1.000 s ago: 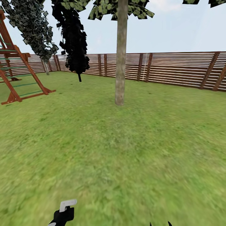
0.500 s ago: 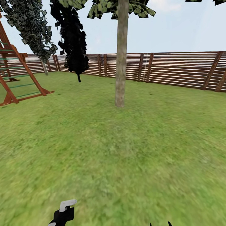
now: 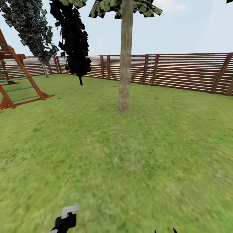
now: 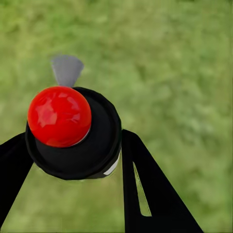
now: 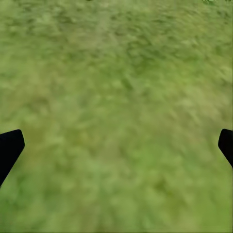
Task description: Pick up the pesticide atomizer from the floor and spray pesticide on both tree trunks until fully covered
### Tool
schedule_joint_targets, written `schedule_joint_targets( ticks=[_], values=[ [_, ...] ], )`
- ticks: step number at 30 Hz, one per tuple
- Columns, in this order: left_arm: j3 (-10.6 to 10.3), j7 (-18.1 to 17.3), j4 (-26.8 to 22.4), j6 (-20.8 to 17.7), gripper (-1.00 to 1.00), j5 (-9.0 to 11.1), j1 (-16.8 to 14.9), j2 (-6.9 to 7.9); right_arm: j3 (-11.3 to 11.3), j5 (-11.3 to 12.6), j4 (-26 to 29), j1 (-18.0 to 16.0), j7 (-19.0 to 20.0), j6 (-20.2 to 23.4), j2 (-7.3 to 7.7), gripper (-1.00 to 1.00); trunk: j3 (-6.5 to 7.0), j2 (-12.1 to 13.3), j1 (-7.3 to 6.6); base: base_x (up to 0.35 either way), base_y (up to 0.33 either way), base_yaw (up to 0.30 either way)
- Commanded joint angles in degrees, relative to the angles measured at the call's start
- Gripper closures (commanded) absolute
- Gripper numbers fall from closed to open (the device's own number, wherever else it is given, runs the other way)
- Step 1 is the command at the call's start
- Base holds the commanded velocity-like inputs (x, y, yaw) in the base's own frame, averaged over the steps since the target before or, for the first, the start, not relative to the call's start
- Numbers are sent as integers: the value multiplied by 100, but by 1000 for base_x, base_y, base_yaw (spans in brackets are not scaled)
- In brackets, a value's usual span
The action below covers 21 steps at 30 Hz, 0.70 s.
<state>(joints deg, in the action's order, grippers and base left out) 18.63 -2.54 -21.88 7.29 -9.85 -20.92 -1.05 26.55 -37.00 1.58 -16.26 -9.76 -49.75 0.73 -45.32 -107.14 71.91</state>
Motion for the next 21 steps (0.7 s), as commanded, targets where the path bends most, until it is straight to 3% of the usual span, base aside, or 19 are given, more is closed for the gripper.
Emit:
schedule_joint_targets(
  ticks=[1, 21],
  values=[
    [0, 0, -1, 0, 100, 0, 0, 0, 0, -2, 0, 0, 0, 0, 1, -100, 0, 0, 0, 338, 0, 0],
    [0, 0, -1, 0, 100, 0, 0, 0, 0, 0, 0, 0, 0, 0, 1, -100, 0, 0, 0, 338, 0, 0]
  ],
)
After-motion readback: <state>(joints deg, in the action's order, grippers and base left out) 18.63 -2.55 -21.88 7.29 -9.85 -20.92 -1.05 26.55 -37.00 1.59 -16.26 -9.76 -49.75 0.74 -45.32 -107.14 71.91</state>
